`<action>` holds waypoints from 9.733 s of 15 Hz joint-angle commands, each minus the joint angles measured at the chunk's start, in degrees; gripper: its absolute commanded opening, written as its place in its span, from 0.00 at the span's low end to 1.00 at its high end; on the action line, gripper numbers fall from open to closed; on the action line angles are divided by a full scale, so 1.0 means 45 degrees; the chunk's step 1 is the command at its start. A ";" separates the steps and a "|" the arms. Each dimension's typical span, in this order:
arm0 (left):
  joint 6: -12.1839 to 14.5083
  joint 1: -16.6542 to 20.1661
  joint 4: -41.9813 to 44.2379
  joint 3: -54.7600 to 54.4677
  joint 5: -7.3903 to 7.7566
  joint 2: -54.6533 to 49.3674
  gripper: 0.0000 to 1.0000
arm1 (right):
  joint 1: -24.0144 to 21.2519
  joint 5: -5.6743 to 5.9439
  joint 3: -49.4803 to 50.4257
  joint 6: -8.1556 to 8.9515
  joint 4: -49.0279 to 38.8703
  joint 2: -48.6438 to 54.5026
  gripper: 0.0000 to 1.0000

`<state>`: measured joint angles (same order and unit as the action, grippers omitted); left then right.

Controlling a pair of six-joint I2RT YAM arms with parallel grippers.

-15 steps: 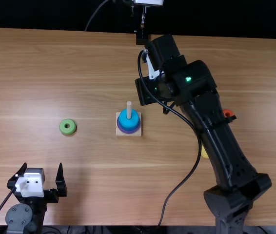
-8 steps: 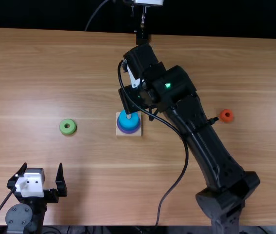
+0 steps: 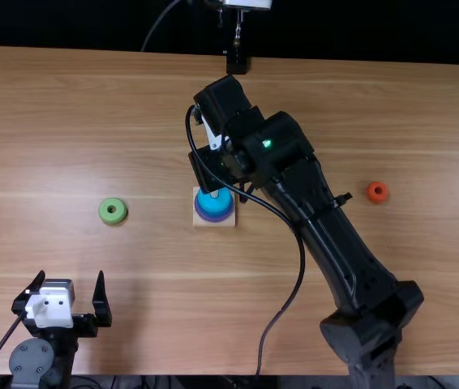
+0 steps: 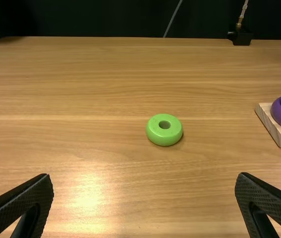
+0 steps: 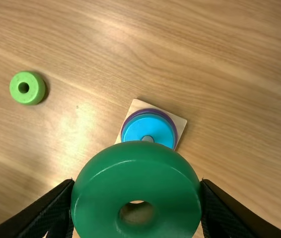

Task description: Build the Hanoi tower: stack the rings onto the peg from bottom to top in this color order: purple, dark blue, light blue, dark green, light green, yellow, orange.

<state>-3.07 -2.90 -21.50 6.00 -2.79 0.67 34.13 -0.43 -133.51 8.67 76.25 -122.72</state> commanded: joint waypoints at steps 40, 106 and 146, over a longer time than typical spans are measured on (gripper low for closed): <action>0.0050 0.0077 -0.1012 -0.1333 -0.0060 -0.0148 1.00 | 0.0052 0.1923 -0.0702 -0.0027 -0.2751 0.0649 1.00; 0.0050 0.0077 -0.1012 -0.1333 -0.0060 -0.0148 1.00 | -0.8170 -0.0585 2.8127 -0.1832 -1.6063 2.6196 1.00; 0.0143 0.0097 -0.0848 0.0659 -0.0037 -0.0031 1.00 | -0.8307 -0.0538 2.9474 -0.1996 -1.3438 2.7270 1.00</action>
<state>-3.01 -2.90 -25.04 7.97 -2.79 0.84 -2.68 -2.46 -3.46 -0.12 11.33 -0.73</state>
